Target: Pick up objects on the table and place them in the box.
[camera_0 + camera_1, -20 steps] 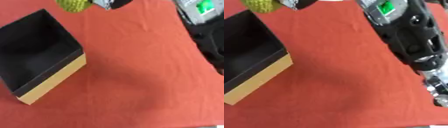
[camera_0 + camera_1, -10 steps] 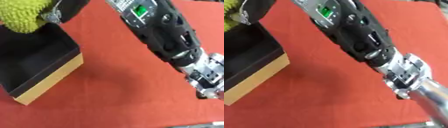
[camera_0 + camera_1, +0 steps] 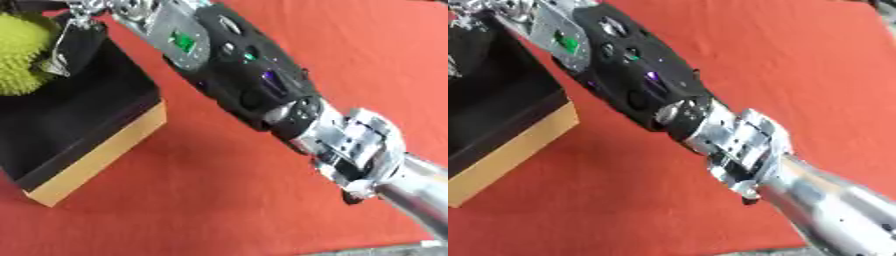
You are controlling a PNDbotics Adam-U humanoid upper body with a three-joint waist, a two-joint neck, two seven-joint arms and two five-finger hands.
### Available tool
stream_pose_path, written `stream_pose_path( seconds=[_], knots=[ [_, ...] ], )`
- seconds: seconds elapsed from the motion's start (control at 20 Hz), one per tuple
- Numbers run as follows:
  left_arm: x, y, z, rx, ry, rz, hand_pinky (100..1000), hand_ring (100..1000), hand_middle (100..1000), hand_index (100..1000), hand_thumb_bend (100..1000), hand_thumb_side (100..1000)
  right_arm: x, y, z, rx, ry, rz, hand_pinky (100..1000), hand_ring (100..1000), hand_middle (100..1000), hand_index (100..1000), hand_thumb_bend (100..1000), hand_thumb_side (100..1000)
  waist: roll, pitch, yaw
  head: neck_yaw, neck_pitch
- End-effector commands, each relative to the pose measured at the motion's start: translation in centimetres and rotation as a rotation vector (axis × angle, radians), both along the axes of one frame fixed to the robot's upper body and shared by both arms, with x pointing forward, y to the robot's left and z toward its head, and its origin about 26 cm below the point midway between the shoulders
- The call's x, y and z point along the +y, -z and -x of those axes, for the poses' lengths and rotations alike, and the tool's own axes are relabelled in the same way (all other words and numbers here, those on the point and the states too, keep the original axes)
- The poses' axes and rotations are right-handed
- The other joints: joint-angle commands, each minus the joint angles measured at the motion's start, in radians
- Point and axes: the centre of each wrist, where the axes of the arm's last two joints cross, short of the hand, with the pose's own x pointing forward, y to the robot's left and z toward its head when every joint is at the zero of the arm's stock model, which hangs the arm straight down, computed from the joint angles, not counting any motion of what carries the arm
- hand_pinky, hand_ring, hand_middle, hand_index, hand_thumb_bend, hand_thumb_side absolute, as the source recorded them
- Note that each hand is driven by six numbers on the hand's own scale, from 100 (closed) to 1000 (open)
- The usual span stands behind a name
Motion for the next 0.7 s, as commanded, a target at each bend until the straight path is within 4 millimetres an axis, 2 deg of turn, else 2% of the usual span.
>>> stream_pose_path(
  seconds=[0.05,0.3,0.45,0.5,0.55,0.6,0.7],
  knots=[
    [0.1,-1.2,0.4,-0.036,0.002,-0.039,754,663,664,789,294,505,0.2,0.3,-0.9,-0.033,0.021,0.003,732,610,520,621,100,100,0.008,-0.017,0.006,-0.009,0.007],
    [0.0,-1.2,0.4,-0.037,0.002,-0.037,753,662,663,788,295,506,-0.1,1.6,-2.0,-0.036,0.054,-0.006,730,611,522,623,100,100,0.005,-0.014,0.015,-0.014,0.007],
    [0.0,-1.2,0.4,-0.036,0.001,-0.036,753,662,663,788,295,506,-0.2,2.3,-2.5,-0.026,0.070,0.026,735,641,561,660,100,100,0.004,-0.013,0.018,-0.016,0.008],
    [0.1,-1.2,0.4,-0.036,0.001,-0.036,753,662,663,788,295,507,-0.3,2.4,-2.6,-0.022,0.071,0.039,739,657,576,676,127,100,0.004,-0.013,0.018,-0.016,0.008],
    [0.1,-1.2,0.4,-0.035,0.000,-0.035,753,661,663,788,294,507,-0.4,2.7,-2.8,-0.016,0.073,0.055,759,704,633,730,237,100,0.003,-0.013,0.019,-0.015,0.008],
    [0.1,-1.1,0.4,-0.034,-0.002,-0.034,753,661,663,787,294,508,-0.5,2.8,-2.8,-0.013,0.075,0.069,767,722,659,747,259,100,0.003,-0.013,0.019,-0.015,0.009],
    [0.1,-1.1,0.4,-0.032,-0.003,-0.031,753,661,663,787,294,508,-0.6,3.0,-3.0,-0.012,0.082,0.098,816,810,766,820,317,100,0.002,-0.012,0.020,-0.016,0.010]
  ],
)
